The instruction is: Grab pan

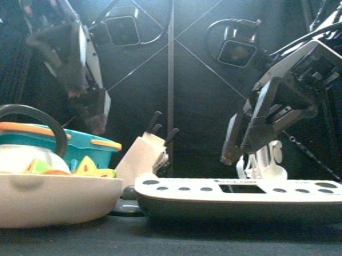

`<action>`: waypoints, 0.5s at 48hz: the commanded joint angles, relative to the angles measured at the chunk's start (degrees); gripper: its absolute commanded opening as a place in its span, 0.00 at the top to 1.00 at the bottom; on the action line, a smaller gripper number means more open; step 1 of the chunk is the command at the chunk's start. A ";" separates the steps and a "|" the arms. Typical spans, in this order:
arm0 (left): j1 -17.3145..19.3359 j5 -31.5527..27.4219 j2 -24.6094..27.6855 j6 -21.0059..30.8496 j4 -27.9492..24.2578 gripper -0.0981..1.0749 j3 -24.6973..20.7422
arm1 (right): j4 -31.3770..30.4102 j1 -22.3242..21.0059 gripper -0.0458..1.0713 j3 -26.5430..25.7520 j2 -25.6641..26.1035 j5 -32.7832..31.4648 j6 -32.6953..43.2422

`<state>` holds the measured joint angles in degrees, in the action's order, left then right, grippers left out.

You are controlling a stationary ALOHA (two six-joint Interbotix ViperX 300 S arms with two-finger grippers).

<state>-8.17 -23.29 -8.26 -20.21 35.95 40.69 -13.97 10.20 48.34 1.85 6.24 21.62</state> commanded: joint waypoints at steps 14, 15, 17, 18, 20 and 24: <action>-3.87 -3.69 -5.62 25.49 1.85 0.08 2.81 | 0.00 0.26 0.16 -1.58 0.88 -0.09 0.00; -4.22 -4.04 -5.54 27.07 1.32 0.08 2.55 | 0.09 0.26 0.16 -1.67 1.05 -0.09 0.00; -5.19 -4.66 -5.27 30.15 0.09 0.08 1.93 | 0.00 0.26 0.16 -1.85 1.05 -0.26 0.09; -5.63 -5.10 -5.10 31.82 -0.53 0.08 1.58 | 0.00 0.35 0.16 -1.93 1.05 -0.26 0.09; -6.86 -6.24 -4.31 36.04 -2.37 0.08 0.79 | 0.09 0.44 0.16 -2.11 1.05 -0.53 0.09; -8.53 -9.23 -2.55 43.42 -5.62 0.08 -0.88 | 0.00 0.79 0.16 -2.46 0.88 -0.70 0.18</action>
<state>-15.21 -30.06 -12.04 17.58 33.31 42.63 -14.15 10.55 47.20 1.85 5.54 21.62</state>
